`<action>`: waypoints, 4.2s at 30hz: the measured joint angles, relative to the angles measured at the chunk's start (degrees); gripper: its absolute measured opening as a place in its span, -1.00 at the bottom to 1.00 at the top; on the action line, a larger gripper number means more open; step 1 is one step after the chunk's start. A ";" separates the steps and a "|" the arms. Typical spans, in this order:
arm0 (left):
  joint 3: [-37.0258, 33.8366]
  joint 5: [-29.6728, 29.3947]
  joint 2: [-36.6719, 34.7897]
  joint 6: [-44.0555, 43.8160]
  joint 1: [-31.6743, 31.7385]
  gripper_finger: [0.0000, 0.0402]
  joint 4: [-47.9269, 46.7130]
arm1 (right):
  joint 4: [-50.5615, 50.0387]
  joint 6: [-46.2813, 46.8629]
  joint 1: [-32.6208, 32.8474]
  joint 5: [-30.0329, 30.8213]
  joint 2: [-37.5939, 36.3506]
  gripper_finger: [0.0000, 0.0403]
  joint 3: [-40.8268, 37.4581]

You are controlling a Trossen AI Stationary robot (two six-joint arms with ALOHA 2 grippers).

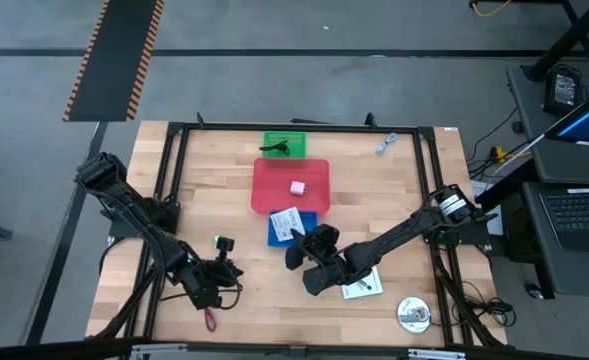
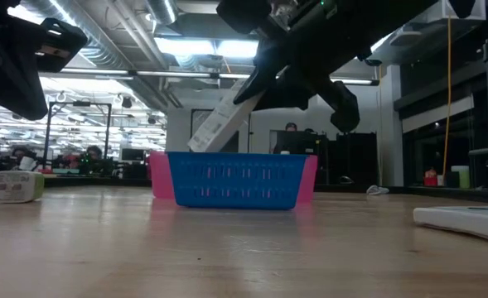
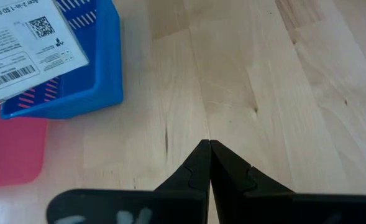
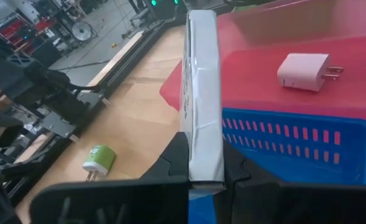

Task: Pick and place items into bin
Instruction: Put the left white card reader box into the blue bin

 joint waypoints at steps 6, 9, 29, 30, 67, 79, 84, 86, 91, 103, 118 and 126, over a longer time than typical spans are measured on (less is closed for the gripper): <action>0.00 -0.04 0.00 1.02 0.00 -0.98 0.07 | -0.31 0.21 -0.26 -1.24 0.00 -0.92 0.00; 0.00 -0.04 0.00 1.04 0.00 -0.98 0.07 | -1.07 0.20 -0.48 -2.34 0.00 -0.92 0.00; 0.00 -0.02 0.00 1.04 0.00 -0.98 0.09 | -5.73 2.80 -1.35 -6.88 0.48 -0.79 -0.09; 0.00 -0.02 0.00 1.04 0.00 -0.98 0.09 | -6.05 2.74 -1.44 -7.79 0.48 -0.78 -0.09; 0.00 -0.02 0.00 0.90 0.00 -0.98 0.11 | -4.35 -4.76 -1.70 -1.49 0.48 -0.75 -0.09; 0.02 0.00 0.00 0.89 0.00 -0.98 0.13 | -4.22 -4.79 -1.68 -7.00 0.48 -0.75 -0.09; 0.02 -0.01 0.00 0.91 0.00 -0.98 0.12 | -4.00 -4.79 -1.67 -9.12 0.48 -0.75 -0.07; 0.00 -0.02 0.00 0.85 0.00 -0.98 0.12 | -4.00 -4.79 -1.66 -9.20 0.48 -0.75 -0.07; 0.00 0.00 0.00 0.50 0.00 -0.98 0.11 | -3.80 -4.66 -1.66 -9.51 0.48 -0.75 -0.07; 0.02 0.00 0.00 0.47 0.00 -0.98 0.11 | -3.78 -4.76 -1.89 -11.10 0.48 -0.75 -0.04; 0.02 0.00 0.00 0.46 0.00 -0.98 0.11 | -3.82 -7.06 -4.07 -12.88 0.48 -0.75 -0.04; 0.02 0.00 0.00 0.45 0.00 -0.98 0.11 | -3.83 -7.68 -4.20 -13.60 0.48 -0.70 -0.04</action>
